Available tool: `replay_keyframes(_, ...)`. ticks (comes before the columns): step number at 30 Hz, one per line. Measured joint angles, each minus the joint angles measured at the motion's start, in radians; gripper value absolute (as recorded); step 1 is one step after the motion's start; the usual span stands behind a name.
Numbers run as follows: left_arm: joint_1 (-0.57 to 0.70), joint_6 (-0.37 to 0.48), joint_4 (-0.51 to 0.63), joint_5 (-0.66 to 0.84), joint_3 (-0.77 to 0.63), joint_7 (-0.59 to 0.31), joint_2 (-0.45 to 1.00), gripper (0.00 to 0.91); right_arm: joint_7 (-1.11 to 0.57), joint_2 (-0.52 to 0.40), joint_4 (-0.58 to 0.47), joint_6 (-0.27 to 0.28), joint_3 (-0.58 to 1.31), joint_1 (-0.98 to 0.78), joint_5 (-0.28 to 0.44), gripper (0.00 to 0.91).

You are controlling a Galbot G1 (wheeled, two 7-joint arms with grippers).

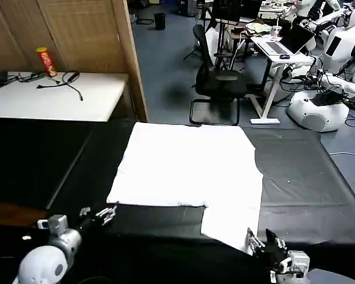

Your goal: Fold and organize the clothes.

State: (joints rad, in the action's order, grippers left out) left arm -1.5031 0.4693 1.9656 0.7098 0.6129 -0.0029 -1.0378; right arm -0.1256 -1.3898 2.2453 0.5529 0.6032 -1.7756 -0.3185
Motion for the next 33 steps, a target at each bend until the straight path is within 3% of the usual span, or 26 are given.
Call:
replay_keyframes(8,-0.027,0.007,0.030,0.007,0.004,-0.009,-0.002,0.000,-0.014,0.004,0.053,0.014,0.027,-0.036,0.003,0.000)
replay_keyframes(13,-0.078,0.021,0.102,0.016,0.031,-0.052,-0.018,0.000,-0.035,0.006,0.124,0.035,0.045,-0.098,0.000,0.000)
replay_keyframes(20,-0.189,0.023,0.225,0.011,0.064,-0.073,-0.042,0.000,-0.044,0.003,0.181,0.024,0.069,-0.153,-0.026,0.000)
replay_keyframes(26,-0.209,-0.005,0.262,0.009,0.077,-0.075,-0.069,0.000,-0.018,0.038,0.176,-0.031,0.107,-0.093,-0.107,0.000)
replay_keyframes(33,-0.133,-0.054,0.233,-0.009,0.051,-0.066,-0.096,0.000,-0.018,0.098,0.106,-0.050,0.086,0.075,-0.141,0.000)
